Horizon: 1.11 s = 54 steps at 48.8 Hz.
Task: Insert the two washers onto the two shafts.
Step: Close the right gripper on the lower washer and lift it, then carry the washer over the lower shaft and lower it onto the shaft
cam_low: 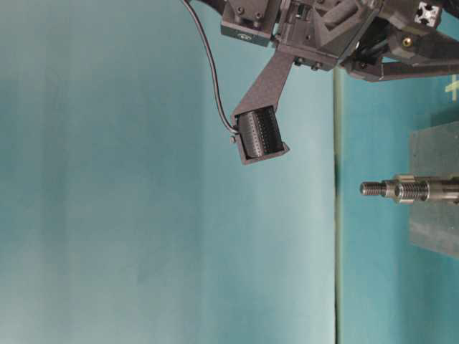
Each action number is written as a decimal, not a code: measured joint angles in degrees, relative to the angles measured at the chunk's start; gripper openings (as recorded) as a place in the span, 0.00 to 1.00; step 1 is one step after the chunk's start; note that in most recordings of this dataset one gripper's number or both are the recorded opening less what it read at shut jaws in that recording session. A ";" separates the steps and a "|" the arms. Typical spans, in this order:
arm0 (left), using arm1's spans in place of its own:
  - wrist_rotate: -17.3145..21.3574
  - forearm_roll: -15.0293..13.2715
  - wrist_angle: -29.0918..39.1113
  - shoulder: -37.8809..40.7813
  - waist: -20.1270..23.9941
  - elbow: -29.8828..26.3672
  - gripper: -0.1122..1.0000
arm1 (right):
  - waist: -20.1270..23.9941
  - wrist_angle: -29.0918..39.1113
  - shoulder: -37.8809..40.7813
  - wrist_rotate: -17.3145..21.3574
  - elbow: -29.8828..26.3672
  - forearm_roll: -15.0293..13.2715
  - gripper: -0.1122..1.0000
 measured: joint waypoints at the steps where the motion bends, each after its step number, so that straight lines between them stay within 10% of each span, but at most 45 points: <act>1: 0.00 0.00 0.00 -0.09 0.09 0.00 0.10 | 0.00 0.00 0.00 0.00 0.00 0.00 0.80; 11: -0.09 0.00 -0.18 0.00 0.09 0.26 0.10 | -0.18 -0.26 0.26 0.00 0.00 0.00 0.75; 26: -0.09 0.00 -0.18 0.00 0.09 0.35 0.10 | -0.18 -0.26 0.26 0.00 0.00 -0.09 0.41; 54: -0.09 0.00 -0.26 0.00 0.09 0.35 0.10 | -0.97 9.76 -3.96 0.00 -5.54 -0.09 0.41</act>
